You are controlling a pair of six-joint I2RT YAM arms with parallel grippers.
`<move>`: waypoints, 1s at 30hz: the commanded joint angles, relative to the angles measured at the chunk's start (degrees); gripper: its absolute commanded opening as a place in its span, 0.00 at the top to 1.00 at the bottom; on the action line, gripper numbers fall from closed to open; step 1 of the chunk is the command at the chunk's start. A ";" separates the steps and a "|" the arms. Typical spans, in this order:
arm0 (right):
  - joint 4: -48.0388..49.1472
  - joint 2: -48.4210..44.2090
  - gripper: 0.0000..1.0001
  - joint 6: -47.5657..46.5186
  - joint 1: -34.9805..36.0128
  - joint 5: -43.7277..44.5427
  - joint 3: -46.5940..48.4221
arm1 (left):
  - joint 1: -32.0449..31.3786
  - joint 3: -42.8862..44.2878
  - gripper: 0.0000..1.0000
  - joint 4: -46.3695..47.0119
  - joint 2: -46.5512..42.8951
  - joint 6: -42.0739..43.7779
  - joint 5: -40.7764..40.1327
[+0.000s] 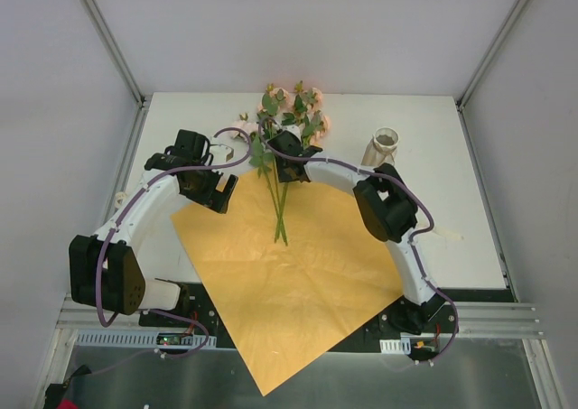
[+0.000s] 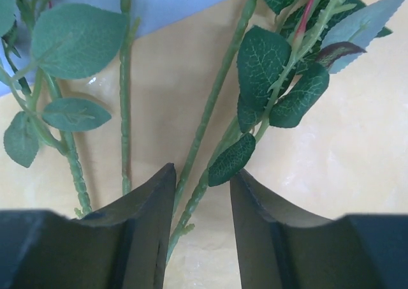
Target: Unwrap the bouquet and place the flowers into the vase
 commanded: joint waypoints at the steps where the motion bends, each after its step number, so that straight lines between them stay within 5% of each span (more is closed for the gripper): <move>1: -0.53 -3.90 0.59 1.13 0.46 1.70 -2.40 | 0.61 -0.32 0.01 0.25 -1.49 1.06 0.22; 10: 2.81 -16.03 0.89 -1.24 0.46 2.31 -17.24 | 0.52 -0.41 0.01 0.25 -2.11 1.32 -0.13; 12: 4.21 -18.23 0.80 -1.94 0.55 0.73 -19.71 | 0.61 -0.50 0.01 0.34 -2.19 1.58 -0.22; 14: 5.01 -19.30 0.60 -2.73 0.55 -1.11 -21.65 | 0.61 -0.76 0.01 0.34 -2.20 1.84 -0.40; 18: 4.66 -20.62 0.50 -3.61 0.20 -1.64 -19.91 | 0.61 -1.12 0.01 0.60 -2.19 2.11 -0.84; 30: 2.20 -13.60 0.63 -6.16 -3.40 -2.70 -10.76 | 0.61 -2.08 0.01 1.04 -2.55 2.99 -1.19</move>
